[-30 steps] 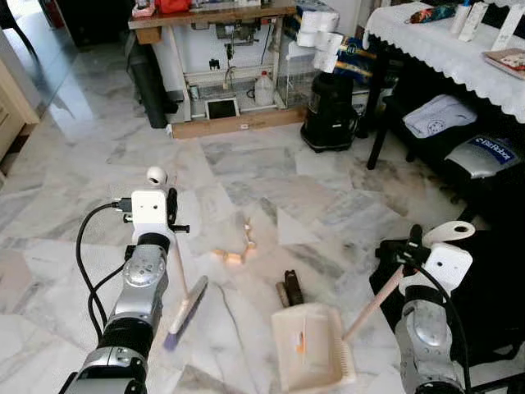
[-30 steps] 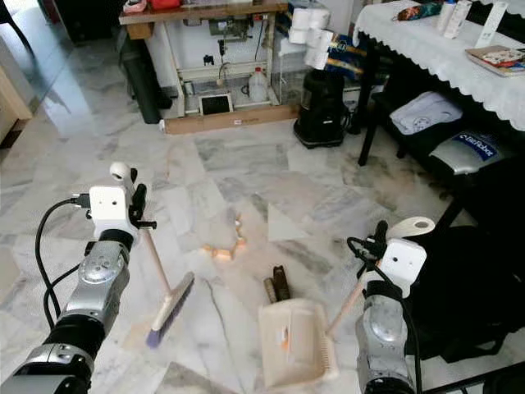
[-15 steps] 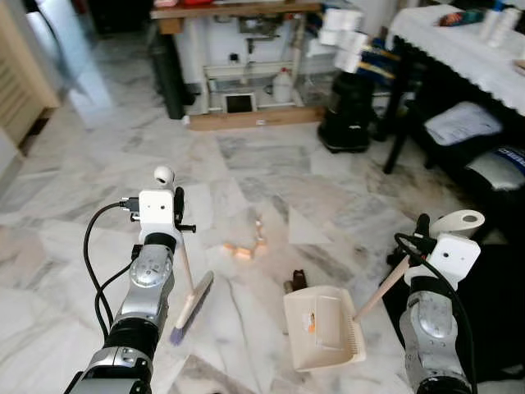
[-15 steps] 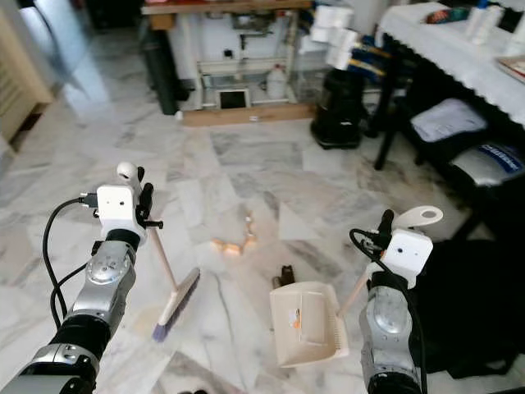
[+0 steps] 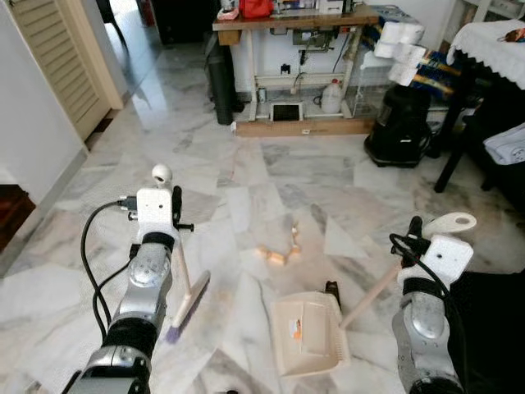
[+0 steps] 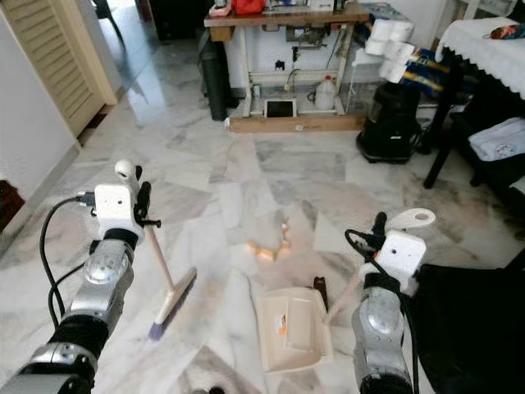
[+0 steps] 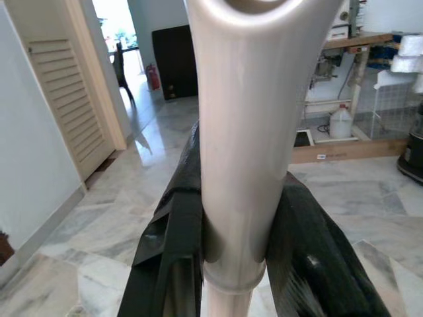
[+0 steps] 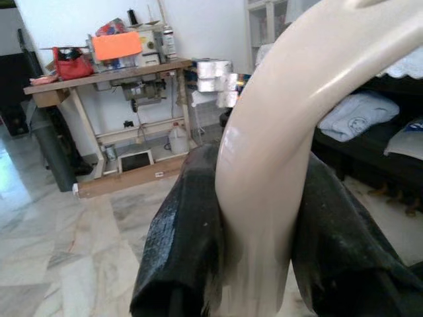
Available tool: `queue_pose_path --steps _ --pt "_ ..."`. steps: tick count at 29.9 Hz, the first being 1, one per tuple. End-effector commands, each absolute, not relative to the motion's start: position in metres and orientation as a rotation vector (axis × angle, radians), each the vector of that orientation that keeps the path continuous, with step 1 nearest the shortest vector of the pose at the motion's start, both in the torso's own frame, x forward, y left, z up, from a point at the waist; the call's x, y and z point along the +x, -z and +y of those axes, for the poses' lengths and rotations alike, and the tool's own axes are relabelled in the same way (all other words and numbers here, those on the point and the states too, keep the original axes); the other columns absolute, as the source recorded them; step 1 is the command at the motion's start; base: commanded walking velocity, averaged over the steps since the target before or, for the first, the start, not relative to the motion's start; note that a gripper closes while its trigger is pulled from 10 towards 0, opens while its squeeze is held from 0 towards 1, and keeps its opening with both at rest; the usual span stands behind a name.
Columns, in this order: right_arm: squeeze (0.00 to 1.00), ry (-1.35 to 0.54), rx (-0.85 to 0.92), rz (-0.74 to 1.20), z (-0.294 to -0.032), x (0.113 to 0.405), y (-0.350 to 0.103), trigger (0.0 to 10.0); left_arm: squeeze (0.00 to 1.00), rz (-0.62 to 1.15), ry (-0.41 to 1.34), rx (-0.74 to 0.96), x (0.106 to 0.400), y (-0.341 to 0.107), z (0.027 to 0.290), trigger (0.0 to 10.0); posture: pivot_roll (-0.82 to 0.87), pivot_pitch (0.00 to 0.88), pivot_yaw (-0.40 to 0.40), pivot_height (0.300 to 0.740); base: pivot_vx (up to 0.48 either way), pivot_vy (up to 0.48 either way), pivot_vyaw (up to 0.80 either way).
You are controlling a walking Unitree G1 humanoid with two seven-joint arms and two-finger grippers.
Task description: Sweep floor
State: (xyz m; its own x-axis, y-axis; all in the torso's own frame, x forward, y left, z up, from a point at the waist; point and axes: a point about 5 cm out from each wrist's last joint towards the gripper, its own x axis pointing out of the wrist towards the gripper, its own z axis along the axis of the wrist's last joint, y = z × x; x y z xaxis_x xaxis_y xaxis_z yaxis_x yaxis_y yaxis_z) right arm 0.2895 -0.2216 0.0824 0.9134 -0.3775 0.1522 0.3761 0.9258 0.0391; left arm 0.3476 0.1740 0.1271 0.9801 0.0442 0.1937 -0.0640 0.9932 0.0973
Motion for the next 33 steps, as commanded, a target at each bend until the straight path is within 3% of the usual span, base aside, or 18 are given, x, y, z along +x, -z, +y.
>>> queue_pose_path --steps 1,4,19,33 --pt "0.0 0.375 0.02 -0.226 -0.2166 0.2949 -0.0979 10.0 0.0 -0.24 -0.051 0.123 0.3503 -0.14 0.1749 10.0 -0.07 0.009 0.076 0.74 0.0 0.0 0.8" --pt "0.0 0.375 0.025 -0.223 -0.2149 0.2946 -0.0969 10.0 0.0 -0.237 -0.049 0.116 0.3504 -0.1398 0.1746 10.0 -0.06 0.016 0.077 0.74 0.0 0.0 0.8" --pt "0.0 0.373 0.043 -0.21 -0.2144 0.2943 -0.0954 10.0 0.0 -0.217 -0.038 0.084 0.3483 -0.1362 0.1683 10.0 -0.06 0.035 0.072 0.74 0.0 0.0 0.0" --pt "0.0 0.362 0.036 -0.204 -0.2113 0.2934 -0.094 10.0 0.0 -0.203 -0.034 0.083 0.3448 -0.133 0.1685 10.0 -0.06 0.038 0.071 0.74 0.0 0.262 0.0"
